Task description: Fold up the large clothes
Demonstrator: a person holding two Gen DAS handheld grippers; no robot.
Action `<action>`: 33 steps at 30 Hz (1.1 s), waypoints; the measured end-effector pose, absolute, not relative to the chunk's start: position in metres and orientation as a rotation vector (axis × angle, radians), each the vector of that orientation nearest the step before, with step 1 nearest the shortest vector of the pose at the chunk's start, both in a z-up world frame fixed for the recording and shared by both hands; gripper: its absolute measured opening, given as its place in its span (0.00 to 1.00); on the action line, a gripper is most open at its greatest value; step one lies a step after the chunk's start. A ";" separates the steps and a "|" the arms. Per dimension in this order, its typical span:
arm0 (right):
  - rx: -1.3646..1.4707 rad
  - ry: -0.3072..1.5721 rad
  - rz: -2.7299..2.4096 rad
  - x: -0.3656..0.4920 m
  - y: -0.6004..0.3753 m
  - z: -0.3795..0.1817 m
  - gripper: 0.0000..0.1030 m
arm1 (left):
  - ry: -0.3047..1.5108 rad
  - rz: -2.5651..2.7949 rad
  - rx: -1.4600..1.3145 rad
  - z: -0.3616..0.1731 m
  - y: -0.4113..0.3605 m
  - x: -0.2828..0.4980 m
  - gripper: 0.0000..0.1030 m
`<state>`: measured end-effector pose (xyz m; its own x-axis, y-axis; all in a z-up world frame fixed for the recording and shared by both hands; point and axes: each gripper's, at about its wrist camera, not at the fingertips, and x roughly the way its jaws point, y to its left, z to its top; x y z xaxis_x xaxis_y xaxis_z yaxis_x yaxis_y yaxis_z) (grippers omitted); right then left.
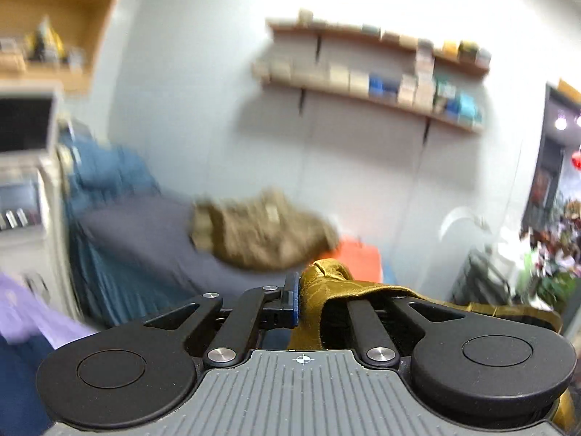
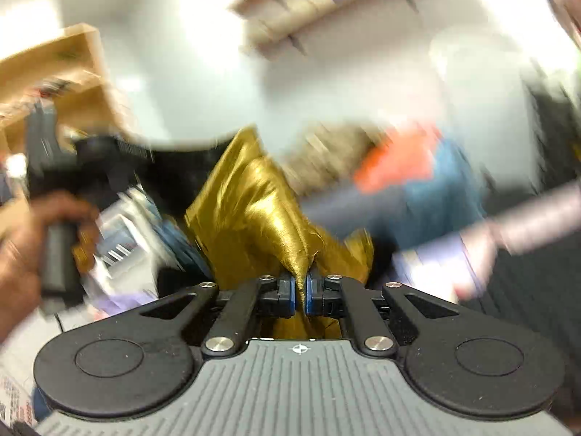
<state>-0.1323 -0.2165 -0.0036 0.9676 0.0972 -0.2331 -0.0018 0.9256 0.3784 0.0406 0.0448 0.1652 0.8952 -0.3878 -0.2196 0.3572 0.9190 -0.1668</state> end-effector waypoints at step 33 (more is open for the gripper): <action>0.347 0.081 0.251 -0.119 -0.244 0.186 0.31 | 0.466 -0.285 -0.055 0.151 0.031 0.068 0.81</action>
<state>-0.1194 -0.2443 0.1861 0.9659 0.2566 -0.0351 -0.2291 0.9096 0.3465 0.0684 0.0314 0.1509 0.8547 -0.2831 -0.4352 0.2582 0.9590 -0.1167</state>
